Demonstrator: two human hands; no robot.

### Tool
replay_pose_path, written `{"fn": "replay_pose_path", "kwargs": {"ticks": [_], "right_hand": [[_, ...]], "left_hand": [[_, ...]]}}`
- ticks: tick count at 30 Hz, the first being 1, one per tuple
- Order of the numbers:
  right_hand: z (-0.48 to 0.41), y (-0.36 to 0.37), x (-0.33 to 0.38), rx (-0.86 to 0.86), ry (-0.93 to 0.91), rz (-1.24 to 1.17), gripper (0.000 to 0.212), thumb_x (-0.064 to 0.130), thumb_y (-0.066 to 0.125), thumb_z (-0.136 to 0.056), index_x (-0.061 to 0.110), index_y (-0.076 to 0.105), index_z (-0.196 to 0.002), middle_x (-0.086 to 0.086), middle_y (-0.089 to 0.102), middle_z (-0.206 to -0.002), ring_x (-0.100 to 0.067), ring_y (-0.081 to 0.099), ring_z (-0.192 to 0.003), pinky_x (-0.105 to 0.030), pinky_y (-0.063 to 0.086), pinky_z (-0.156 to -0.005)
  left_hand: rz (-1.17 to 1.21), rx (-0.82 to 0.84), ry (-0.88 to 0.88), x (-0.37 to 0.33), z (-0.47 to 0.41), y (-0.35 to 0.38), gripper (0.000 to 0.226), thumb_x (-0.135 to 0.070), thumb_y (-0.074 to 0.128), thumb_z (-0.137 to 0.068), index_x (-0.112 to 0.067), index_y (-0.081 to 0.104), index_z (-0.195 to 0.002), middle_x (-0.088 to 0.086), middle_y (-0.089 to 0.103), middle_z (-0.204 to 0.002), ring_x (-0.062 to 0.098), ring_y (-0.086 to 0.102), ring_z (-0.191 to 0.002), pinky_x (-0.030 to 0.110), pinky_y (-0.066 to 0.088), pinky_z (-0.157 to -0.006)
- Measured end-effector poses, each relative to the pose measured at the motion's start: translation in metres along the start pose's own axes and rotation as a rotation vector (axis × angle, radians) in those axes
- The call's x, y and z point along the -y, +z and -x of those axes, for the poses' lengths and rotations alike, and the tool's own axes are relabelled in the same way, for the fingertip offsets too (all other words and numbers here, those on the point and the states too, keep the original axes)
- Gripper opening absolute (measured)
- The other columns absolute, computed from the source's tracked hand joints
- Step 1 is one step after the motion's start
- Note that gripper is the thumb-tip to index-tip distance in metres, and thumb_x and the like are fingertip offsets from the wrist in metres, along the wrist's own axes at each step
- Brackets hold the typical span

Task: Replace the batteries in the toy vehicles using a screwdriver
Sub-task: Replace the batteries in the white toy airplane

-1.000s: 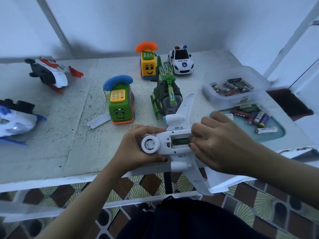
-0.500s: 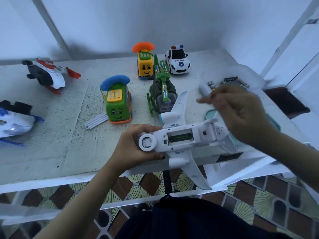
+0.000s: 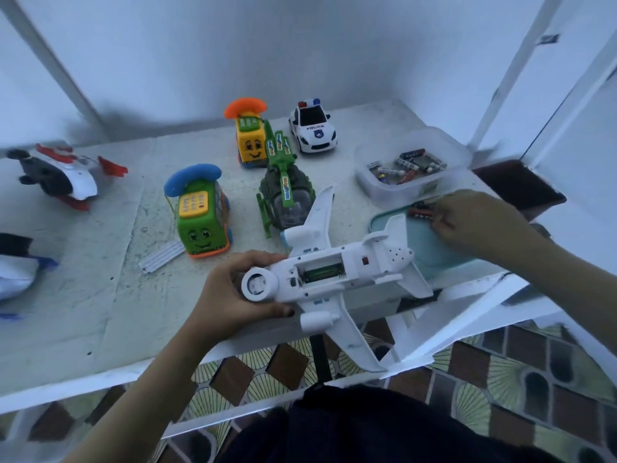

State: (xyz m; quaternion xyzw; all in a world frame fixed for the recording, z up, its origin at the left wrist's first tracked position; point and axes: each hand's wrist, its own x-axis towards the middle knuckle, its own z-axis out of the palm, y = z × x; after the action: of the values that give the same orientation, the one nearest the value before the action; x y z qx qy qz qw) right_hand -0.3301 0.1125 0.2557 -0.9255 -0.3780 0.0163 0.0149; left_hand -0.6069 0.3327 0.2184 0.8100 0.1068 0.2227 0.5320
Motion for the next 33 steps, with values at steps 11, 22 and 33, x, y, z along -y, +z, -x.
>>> {"fn": "replay_pose_path", "kwargs": {"ticks": [11,22,33], "right_hand": [[-0.004,0.010,0.013,-0.267,-0.105,0.084,0.025,0.028,0.059,-0.091,0.006,0.066,-0.101,-0.014,0.063,-0.103,-0.033,0.058,-0.098,-0.035,0.044,-0.070],[-0.002,0.000,0.023,-0.242,-0.254,-0.310,0.016,0.016,0.060,-0.087,0.020,0.064,-0.102,-0.002,0.065,-0.080,-0.022,0.059,-0.071,-0.032,0.048,-0.066],[0.019,-0.078,0.081,0.047,-0.322,-1.047,0.024,0.002,0.058,-0.090,0.020,0.067,-0.104,0.001,0.068,-0.087,-0.007,0.063,-0.058,-0.024,0.055,-0.053]], "left_hand": [[0.023,0.002,-0.026,-0.003,0.001,0.000,0.059,-0.035,0.089,-0.047,-0.030,0.070,-0.103,-0.007,0.072,-0.104,0.010,0.068,-0.094,0.020,0.053,-0.077],[0.078,-0.024,-0.049,0.000,0.002,0.002,0.059,-0.031,0.090,-0.047,-0.028,0.072,-0.103,-0.002,0.073,-0.103,0.016,0.069,-0.094,0.027,0.055,-0.077],[0.113,-0.035,-0.057,0.000,0.003,0.004,0.058,-0.028,0.089,-0.047,-0.026,0.072,-0.102,-0.004,0.073,-0.102,0.013,0.069,-0.093,0.022,0.054,-0.076]]}}
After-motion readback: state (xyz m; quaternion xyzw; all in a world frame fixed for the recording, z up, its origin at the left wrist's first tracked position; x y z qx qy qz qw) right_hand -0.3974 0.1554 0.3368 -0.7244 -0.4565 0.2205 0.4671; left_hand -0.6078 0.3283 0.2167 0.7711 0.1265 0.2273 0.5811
